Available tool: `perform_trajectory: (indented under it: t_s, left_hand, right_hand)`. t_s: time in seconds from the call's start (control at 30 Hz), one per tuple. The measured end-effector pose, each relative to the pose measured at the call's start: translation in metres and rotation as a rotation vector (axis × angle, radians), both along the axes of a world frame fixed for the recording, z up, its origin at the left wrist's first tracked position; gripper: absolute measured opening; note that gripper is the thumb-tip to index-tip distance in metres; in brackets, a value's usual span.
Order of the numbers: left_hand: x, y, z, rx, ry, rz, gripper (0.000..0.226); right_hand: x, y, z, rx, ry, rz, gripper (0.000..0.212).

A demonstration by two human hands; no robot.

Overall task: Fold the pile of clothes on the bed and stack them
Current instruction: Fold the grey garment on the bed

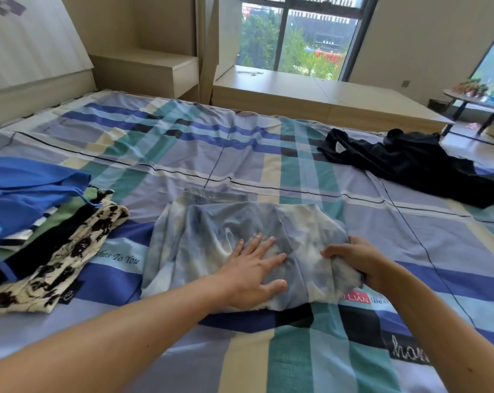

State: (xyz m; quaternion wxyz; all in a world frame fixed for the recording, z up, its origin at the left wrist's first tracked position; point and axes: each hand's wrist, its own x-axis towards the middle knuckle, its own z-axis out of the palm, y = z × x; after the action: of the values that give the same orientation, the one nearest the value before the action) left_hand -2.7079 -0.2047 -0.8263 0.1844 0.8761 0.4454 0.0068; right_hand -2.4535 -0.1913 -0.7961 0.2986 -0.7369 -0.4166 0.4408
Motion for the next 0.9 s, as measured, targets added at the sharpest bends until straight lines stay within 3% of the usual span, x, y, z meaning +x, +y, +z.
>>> perform_trajectory:
  t_s: [0.13,0.3,0.43,0.5,0.6,0.67,0.7,0.73,0.8,0.83,0.9]
  left_hand:
    - [-0.006,0.006,0.021,-0.315,-0.39,0.142,0.045]
    - [-0.041,0.029,0.056,-0.652,-1.096,0.623,0.051]
    - [-0.088,0.047,0.069,-0.711,-1.327,0.832,0.06]
    - [-0.109,0.052,0.068,-0.713,-1.303,0.883,0.065]
    - [-0.126,0.05,0.058,-0.672,-1.122,0.902,0.065]
    - [-0.133,0.055,0.041,-0.467,-0.866,0.923,0.081]
    - [-0.136,0.058,0.034,-0.262,-0.67,0.904,0.086]
    - [-0.137,0.062,0.031,-0.041,-0.533,0.835,0.081]
    - [-0.131,0.061,0.039,0.318,-0.546,0.569,0.057]
    - [-0.126,0.06,0.046,0.368,-0.602,0.406,0.047]
    - [-0.114,0.058,0.047,0.262,-0.555,0.135,0.036]
  right_hand:
    - [-0.031,0.006,0.035,0.108,0.004,0.052,0.028]
    - [-0.108,0.021,0.091,0.225,-0.21,0.295,0.013]
    - [-0.183,0.027,0.106,0.287,-0.358,0.553,0.029]
    - [-0.217,0.023,0.087,0.296,-0.378,0.694,0.033]
    - [-0.253,0.014,0.034,0.316,-0.473,0.804,0.03]
    - [-0.263,0.009,0.002,0.288,-0.56,0.832,0.032]
    - [-0.266,0.006,-0.01,0.274,-0.612,0.848,0.035]
    - [-0.268,0.003,-0.02,0.273,-0.662,0.862,0.039]
    - [-0.27,-0.006,-0.028,0.312,-0.706,0.879,0.039]
    - [-0.272,-0.01,-0.029,0.333,-0.708,0.881,0.037]
    - [-0.276,-0.017,-0.029,0.356,-0.703,0.893,0.039]
